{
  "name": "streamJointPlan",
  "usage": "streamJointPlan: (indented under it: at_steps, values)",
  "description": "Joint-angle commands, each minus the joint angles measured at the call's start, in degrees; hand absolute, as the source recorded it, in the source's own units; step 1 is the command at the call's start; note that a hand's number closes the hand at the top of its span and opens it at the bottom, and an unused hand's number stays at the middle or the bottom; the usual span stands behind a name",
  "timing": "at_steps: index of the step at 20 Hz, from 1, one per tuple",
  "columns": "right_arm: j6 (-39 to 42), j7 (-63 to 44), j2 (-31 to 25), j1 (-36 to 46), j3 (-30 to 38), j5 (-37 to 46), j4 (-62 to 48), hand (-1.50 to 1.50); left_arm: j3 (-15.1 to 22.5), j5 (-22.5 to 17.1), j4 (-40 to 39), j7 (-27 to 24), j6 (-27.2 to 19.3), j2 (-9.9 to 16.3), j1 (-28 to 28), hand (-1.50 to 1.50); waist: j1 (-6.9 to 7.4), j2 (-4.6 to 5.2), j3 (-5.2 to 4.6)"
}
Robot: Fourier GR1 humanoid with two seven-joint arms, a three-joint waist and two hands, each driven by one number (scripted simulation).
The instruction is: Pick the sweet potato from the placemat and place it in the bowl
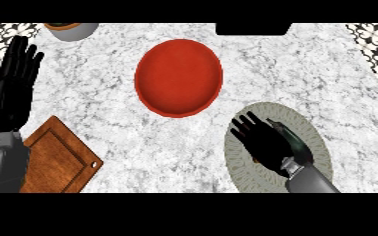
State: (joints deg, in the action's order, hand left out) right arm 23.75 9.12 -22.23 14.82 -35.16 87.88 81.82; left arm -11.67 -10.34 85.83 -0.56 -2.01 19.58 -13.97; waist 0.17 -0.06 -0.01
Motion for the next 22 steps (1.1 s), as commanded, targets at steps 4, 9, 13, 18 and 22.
streamJointPlan:
  at_steps: [4, 9, 13, 18, 22]
  values:
    - [-6.66, 6.72, 0.71, 0.21, 1.83, 0.72, -0.74, 1.50, -0.07, 0.96, 3.48, -0.37, -0.47, -1.84, 2.79, 0.00, 0.02, 0.03, 0.02]
    - [-9.11, 11.29, -0.20, 2.37, 4.29, 2.51, -3.02, 1.50, 1.10, 4.12, -2.07, -1.80, -2.02, -3.09, -1.05, 0.00, -0.16, 0.07, 0.01]
    - [-9.19, 5.85, 1.57, -2.84, 8.71, 0.72, -0.74, 1.50, -0.07, 2.09, 0.89, -1.32, -0.13, -2.56, 1.53, 0.00, -0.41, 0.00, 0.02]
    - [-7.07, -5.56, 1.51, -6.52, 36.52, -14.86, -5.88, 1.50, -3.46, 1.51, 0.69, -0.66, -1.68, -0.77, 2.85, 0.00, -5.94, -0.05, 0.36]
    - [-8.28, -6.10, -0.19, -8.16, 47.08, -21.94, -6.44, 1.50, -2.13, 0.99, 1.53, 1.04, -0.77, -0.92, 0.84, 0.00, -2.85, -0.09, 0.11]
